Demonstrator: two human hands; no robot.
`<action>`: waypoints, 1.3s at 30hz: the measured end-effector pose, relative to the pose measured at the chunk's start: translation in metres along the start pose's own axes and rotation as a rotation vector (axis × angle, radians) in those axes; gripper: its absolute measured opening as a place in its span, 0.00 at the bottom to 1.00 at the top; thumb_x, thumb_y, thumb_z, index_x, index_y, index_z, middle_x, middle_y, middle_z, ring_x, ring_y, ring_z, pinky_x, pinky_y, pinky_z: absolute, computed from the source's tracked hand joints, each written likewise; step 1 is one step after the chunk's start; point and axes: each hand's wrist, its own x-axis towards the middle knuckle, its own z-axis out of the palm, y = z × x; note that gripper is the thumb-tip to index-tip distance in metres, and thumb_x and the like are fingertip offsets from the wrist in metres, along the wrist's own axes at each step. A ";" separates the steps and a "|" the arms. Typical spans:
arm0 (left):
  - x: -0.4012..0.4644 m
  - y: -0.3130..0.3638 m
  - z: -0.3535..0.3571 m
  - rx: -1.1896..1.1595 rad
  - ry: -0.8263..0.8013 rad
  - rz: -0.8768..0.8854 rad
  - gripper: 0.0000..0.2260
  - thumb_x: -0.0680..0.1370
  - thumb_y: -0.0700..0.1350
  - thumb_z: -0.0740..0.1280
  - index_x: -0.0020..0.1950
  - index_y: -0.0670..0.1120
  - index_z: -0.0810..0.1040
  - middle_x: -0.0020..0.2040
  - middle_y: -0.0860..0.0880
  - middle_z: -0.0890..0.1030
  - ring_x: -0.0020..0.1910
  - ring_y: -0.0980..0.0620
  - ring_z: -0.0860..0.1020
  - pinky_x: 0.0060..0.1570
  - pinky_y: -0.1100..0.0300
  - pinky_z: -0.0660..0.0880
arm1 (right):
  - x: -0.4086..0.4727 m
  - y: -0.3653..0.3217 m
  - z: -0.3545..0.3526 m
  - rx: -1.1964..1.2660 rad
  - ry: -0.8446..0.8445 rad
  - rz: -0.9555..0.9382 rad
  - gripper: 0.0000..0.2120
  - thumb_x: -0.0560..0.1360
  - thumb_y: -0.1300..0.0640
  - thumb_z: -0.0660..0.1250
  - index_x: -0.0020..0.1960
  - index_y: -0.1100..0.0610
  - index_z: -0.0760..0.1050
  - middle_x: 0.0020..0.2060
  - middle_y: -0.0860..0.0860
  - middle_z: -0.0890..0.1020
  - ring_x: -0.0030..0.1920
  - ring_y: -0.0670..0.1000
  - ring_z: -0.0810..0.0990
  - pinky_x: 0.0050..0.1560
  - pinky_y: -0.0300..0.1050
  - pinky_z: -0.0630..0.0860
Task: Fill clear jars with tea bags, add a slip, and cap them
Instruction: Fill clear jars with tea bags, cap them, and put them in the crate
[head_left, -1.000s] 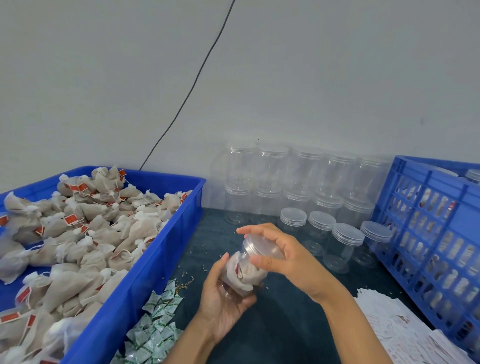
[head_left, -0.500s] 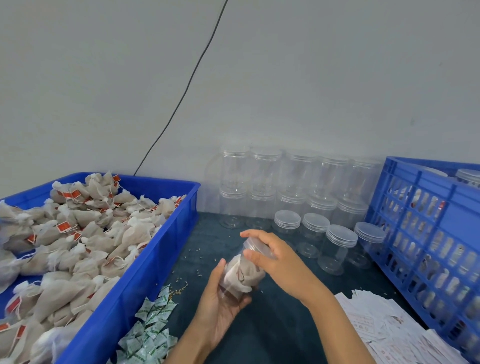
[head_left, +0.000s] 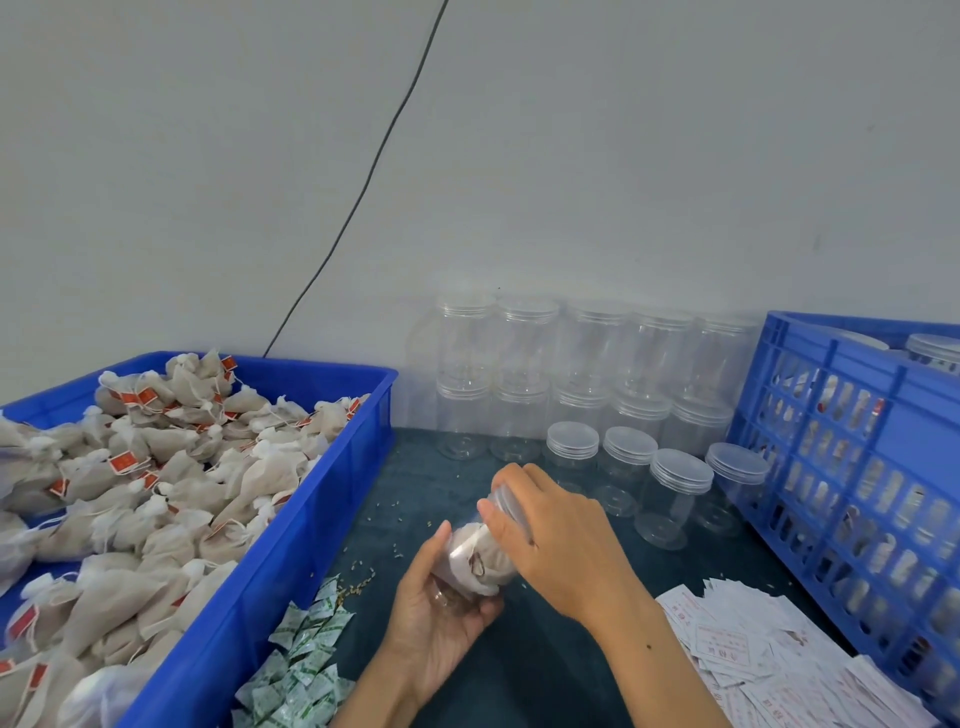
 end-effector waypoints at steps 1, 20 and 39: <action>0.000 0.000 0.000 0.010 0.009 0.024 0.15 0.67 0.54 0.71 0.42 0.43 0.86 0.42 0.41 0.81 0.35 0.48 0.78 0.31 0.58 0.74 | 0.000 -0.001 0.002 0.018 0.015 0.000 0.17 0.78 0.38 0.47 0.51 0.49 0.66 0.47 0.45 0.73 0.41 0.51 0.76 0.44 0.47 0.70; 0.001 0.005 -0.003 0.119 0.077 0.084 0.17 0.71 0.56 0.67 0.43 0.43 0.85 0.41 0.41 0.81 0.36 0.48 0.77 0.35 0.56 0.67 | 0.001 -0.007 0.018 0.027 0.081 -0.109 0.27 0.75 0.34 0.42 0.59 0.49 0.68 0.52 0.42 0.70 0.41 0.46 0.74 0.40 0.42 0.70; 0.002 0.007 -0.001 0.280 0.090 0.212 0.17 0.73 0.54 0.68 0.49 0.40 0.78 0.39 0.43 0.78 0.34 0.52 0.74 0.31 0.59 0.68 | 0.003 -0.010 0.017 0.156 0.093 0.152 0.21 0.75 0.34 0.43 0.45 0.50 0.64 0.43 0.46 0.75 0.43 0.53 0.76 0.46 0.49 0.71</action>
